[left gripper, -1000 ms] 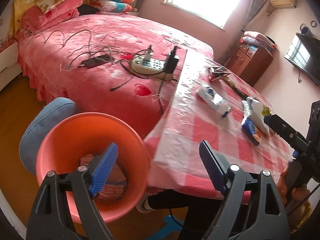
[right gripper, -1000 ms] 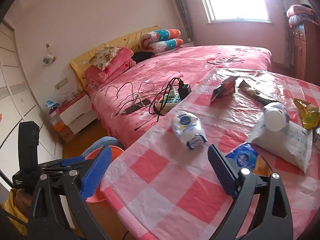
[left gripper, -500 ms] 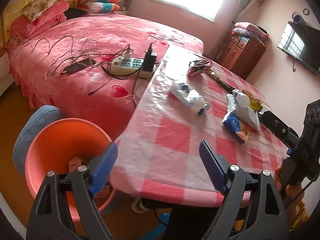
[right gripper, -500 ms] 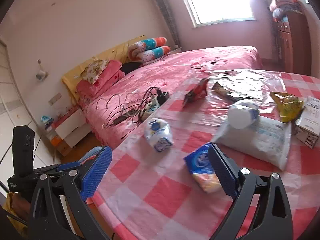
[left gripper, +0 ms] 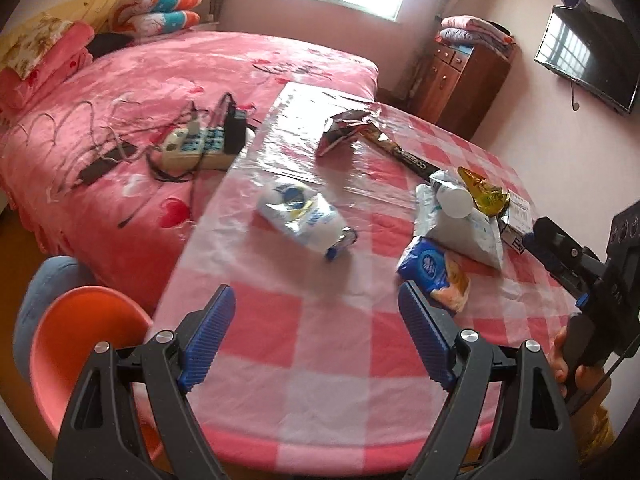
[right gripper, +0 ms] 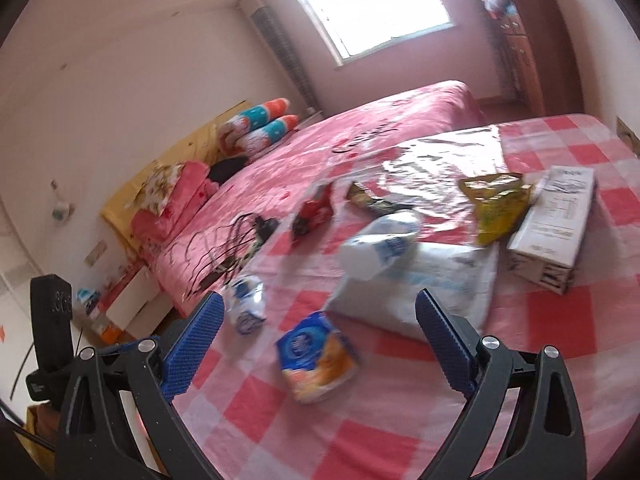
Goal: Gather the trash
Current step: 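Move both empty tools back over the table, then grasp the white Magicday bread bag with the left gripper, then grasp the blue Vinda tissue pack with the right gripper while left holds the bag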
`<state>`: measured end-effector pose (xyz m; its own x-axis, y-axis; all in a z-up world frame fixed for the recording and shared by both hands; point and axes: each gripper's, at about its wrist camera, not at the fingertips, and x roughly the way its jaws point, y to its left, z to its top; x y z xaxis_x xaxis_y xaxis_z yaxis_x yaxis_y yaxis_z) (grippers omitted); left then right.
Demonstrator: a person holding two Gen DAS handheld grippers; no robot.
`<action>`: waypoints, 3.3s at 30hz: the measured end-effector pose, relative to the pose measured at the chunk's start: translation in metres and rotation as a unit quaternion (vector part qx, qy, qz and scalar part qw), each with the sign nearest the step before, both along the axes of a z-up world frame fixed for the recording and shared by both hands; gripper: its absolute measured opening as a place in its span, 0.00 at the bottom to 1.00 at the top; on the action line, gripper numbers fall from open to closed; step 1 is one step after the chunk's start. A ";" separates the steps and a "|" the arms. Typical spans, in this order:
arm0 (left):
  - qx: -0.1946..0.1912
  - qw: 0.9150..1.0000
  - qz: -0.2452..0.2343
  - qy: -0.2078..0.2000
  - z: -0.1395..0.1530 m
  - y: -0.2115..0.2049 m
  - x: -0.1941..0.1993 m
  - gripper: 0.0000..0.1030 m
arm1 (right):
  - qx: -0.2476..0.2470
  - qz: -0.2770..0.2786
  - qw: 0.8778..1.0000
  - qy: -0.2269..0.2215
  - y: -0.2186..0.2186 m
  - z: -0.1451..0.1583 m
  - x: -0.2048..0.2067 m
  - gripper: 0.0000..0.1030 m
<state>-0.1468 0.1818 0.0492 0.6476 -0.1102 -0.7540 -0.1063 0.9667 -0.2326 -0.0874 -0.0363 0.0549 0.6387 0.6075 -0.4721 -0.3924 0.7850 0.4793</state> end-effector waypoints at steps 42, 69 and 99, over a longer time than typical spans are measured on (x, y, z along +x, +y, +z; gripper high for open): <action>0.056 0.991 0.107 0.050 -0.043 -0.016 0.111 0.62 | -0.044 0.058 0.996 0.056 -0.004 -0.025 0.023 0.93; -0.007 0.996 0.088 0.024 -0.040 0.005 0.073 0.62 | -0.200 0.152 0.967 0.046 0.084 -0.042 0.013 0.80; -0.060 0.998 0.024 0.005 -0.043 0.019 0.021 0.62 | -0.297 0.137 0.945 -0.003 0.114 -0.044 0.003 0.39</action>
